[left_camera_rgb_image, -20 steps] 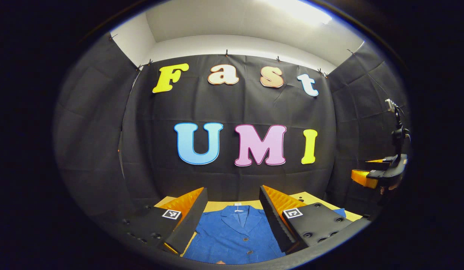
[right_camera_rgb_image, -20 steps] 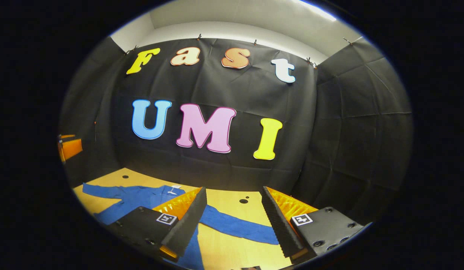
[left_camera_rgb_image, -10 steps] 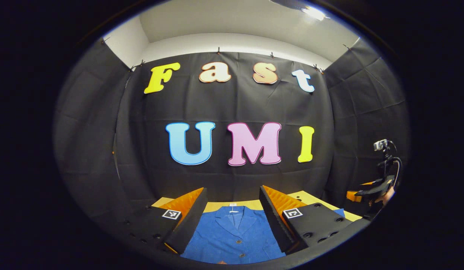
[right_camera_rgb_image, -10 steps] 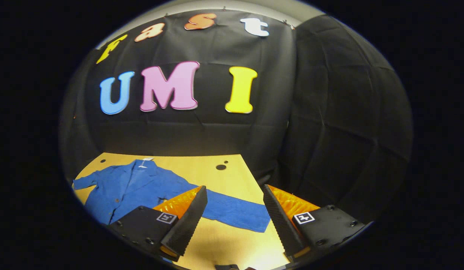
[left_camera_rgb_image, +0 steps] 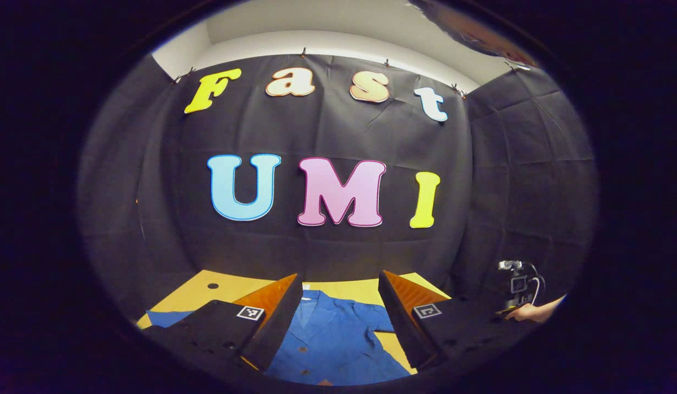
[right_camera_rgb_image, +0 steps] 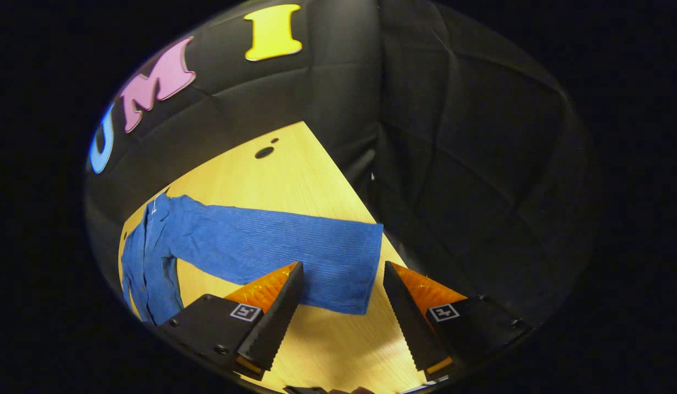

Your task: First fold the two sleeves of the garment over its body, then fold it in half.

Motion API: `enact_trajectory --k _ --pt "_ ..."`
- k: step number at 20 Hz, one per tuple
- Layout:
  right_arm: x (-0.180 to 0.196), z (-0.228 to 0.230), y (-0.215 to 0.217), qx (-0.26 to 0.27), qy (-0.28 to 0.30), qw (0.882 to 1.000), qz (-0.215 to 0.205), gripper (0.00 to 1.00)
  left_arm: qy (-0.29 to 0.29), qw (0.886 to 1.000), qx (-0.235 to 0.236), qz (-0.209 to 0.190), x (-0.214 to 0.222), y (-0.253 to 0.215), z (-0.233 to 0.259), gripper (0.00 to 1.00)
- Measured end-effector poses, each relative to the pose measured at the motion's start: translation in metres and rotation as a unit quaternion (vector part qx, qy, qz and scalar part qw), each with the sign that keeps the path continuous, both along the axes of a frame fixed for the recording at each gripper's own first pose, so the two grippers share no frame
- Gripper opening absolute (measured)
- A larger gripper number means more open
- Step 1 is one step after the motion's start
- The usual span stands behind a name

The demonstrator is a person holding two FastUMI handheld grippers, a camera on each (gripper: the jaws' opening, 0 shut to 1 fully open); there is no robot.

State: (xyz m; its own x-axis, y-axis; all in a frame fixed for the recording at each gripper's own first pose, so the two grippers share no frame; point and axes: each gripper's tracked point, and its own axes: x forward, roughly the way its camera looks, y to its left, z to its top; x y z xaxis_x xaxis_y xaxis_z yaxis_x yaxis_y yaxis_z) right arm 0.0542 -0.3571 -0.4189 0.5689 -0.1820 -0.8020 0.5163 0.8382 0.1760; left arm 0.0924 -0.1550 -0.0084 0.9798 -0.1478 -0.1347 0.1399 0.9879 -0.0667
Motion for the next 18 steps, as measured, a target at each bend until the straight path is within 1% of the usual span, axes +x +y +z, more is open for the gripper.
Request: enact_trajectory --k 1,2,3,5,6,7,8,9,10,11,12,13,14,15,18 --pt "-0.001 -0.007 -0.001 0.012 0.007 1.0 -0.004 0.87 0.004 1.0 -0.004 0.006 0.002 -0.001 0.0 0.81" --pt "-0.001 -0.011 -0.002 0.017 0.01 1.0 -0.005 0.95 0.004 1.0 -0.006 0.013 0.003 0.0 0.002 0.81" --pt "0.002 -0.015 -0.002 0.02 0.01 1.0 -0.003 0.95 0.006 1.0 -0.006 0.02 0.005 0.001 0.001 0.81" --pt "0.002 -0.018 0.001 0.03 0.019 0.999 0.0 0.95 0.015 1.0 -0.005 0.022 0.011 -0.006 -0.005 0.81" --pt "0.01 -0.018 -0.006 0.027 0.004 1.0 -0.005 0.95 0.02 1.0 0.0 0.019 0.012 -0.012 -0.006 0.81" --pt "0.008 -0.016 -0.005 0.037 0.013 0.999 -0.004 0.87 0.019 1.0 0.007 0.012 0.014 -0.019 -0.004 0.81" --pt "0.011 -0.017 -0.006 0.038 0.007 0.999 -0.009 0.87 0.013 1.0 0.014 0.001 0.015 -0.027 -0.001 0.81" --pt "0.011 -0.019 -0.006 0.039 0.01 0.999 -0.013 0.95 0.007 1.0 0.02 -0.01 0.017 -0.035 0.002 0.81" --pt "0.012 -0.019 -0.005 0.035 0.014 0.999 -0.011 0.76 0.003 1.0 0.025 -0.018 0.02 -0.04 0.002 0.81" --pt "0.013 -0.02 -0.004 0.026 0.021 0.999 -0.004 0.75 0.001 0.999 0.025 -0.024 0.021 -0.045 0.003 0.81" --pt "0.011 -0.022 -0.002 0.02 0.032 0.999 0.002 0.89 0.0 0.999 0.022 -0.029 0.022 -0.049 0.001 0.81" --pt "0.013 -0.023 -0.002 0.012 0.037 0.999 0.004 0.75 0.002 0.999 0.016 -0.032 0.022 -0.051 0.001 0.81" --pt "0.016 -0.024 -0.001 0.01 0.04 0.999 0.009 0.75 0.003 0.999 0.008 -0.034 0.022 -0.052 0.0 0.81" --pt "0.017 -0.024 -0.001 0.003 0.042 0.999 0.011 0.89 0.005 0.999 0.003 -0.035 0.021 -0.052 -0.001 0.81" --pt "0.018 -0.027 0.0 -0.012 0.059 0.998 0.018 0.89 0.008 1.0 0.007 -0.028 0.019 -0.041 -0.005 0.81"
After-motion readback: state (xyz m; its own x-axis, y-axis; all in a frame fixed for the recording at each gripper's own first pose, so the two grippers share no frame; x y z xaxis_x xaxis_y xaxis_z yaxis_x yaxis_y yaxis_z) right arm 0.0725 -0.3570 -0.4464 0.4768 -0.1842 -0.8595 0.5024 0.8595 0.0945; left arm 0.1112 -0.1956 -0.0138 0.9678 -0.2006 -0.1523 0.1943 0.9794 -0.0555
